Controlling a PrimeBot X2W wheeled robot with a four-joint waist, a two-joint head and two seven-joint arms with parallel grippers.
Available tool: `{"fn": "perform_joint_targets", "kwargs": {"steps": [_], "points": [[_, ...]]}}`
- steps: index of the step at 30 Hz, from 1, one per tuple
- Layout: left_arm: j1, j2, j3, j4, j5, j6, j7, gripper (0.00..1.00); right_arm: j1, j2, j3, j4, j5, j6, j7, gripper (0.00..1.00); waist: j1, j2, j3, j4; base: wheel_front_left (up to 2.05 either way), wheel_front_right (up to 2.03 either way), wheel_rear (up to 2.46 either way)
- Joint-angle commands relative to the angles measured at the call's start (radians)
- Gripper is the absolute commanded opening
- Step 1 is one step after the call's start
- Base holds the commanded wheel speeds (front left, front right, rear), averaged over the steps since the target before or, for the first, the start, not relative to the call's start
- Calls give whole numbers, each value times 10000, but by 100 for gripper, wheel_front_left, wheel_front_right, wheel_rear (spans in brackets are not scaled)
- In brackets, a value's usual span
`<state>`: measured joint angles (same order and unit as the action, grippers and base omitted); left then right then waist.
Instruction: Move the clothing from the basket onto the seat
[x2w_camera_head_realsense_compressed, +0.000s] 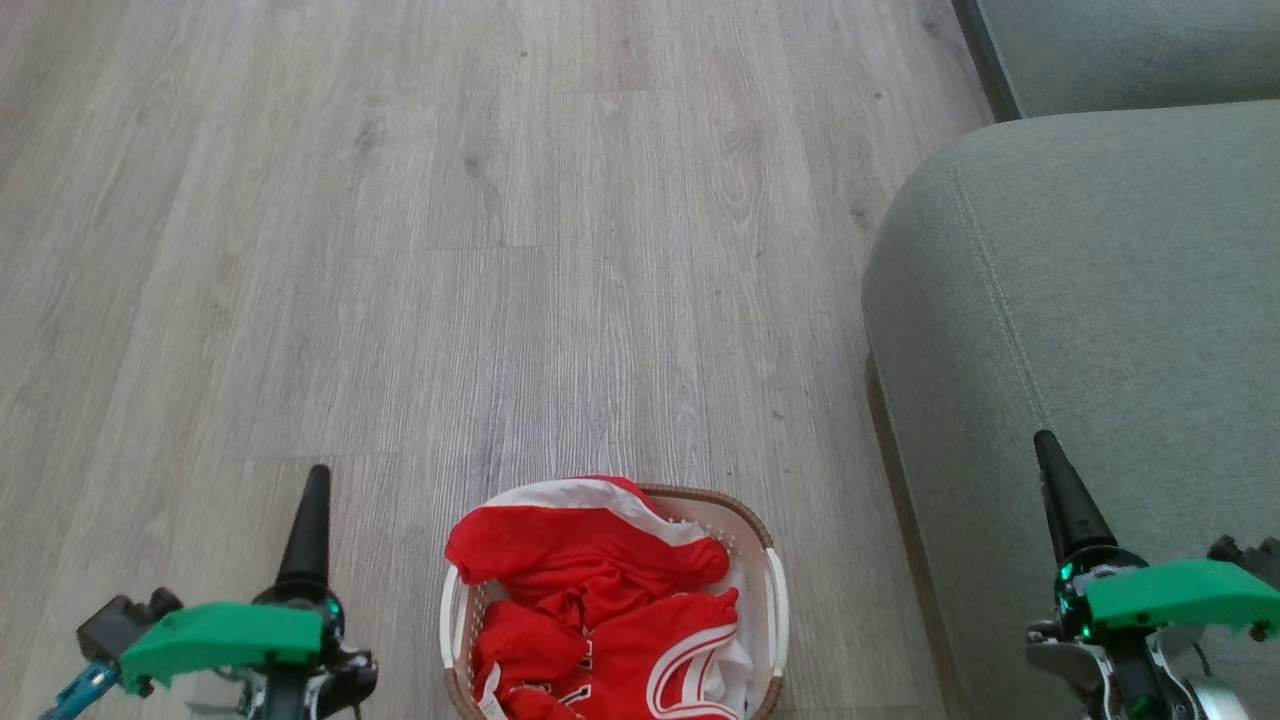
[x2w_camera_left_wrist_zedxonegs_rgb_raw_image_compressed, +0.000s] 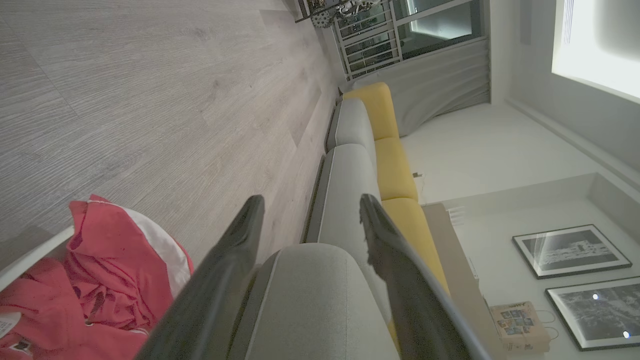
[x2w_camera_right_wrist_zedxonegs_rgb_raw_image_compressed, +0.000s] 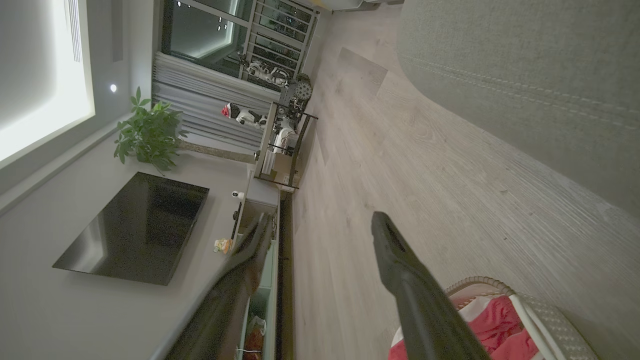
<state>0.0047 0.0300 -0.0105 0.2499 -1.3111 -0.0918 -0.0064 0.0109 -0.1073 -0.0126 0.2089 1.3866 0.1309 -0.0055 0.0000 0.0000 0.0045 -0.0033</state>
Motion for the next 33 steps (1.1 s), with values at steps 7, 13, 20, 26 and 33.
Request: {"fn": "perform_joint_targets", "kwargs": {"steps": [7, 13, 20, 26, 33], "points": [[-563, 115, -203, -526, 1440, 247, -301, 100, -518, -484, 386, -545, -1347, -1, -291, 100, 0, 0, 5, 15, 0, 0, 0], [-586, 122, -399, -577, 2586, 455, -475, 100, -527, -606, 585, -640, -2264, -1, -467, 100, 0, 0, -2, 18, 0, 0, 0], [-599, 130, -615, -635, 3716, 684, -680, 100, -542, -750, 769, -679, -3421, -1, -674, 100, 0, 0, -12, 20, 0, 0, 0], [-626, 137, -788, -684, 4733, 891, -856, 100, -549, -836, 908, -763, -4168, -1, -851, 100, 0, 0, -32, 29, 0, 0, 0], [-632, 145, -976, -803, 5625, 1053, -1061, 100, -540, -951, 1059, -923, -4908, -1, -1058, 100, 0, 0, -38, 57, 0, 0, 0]]}}
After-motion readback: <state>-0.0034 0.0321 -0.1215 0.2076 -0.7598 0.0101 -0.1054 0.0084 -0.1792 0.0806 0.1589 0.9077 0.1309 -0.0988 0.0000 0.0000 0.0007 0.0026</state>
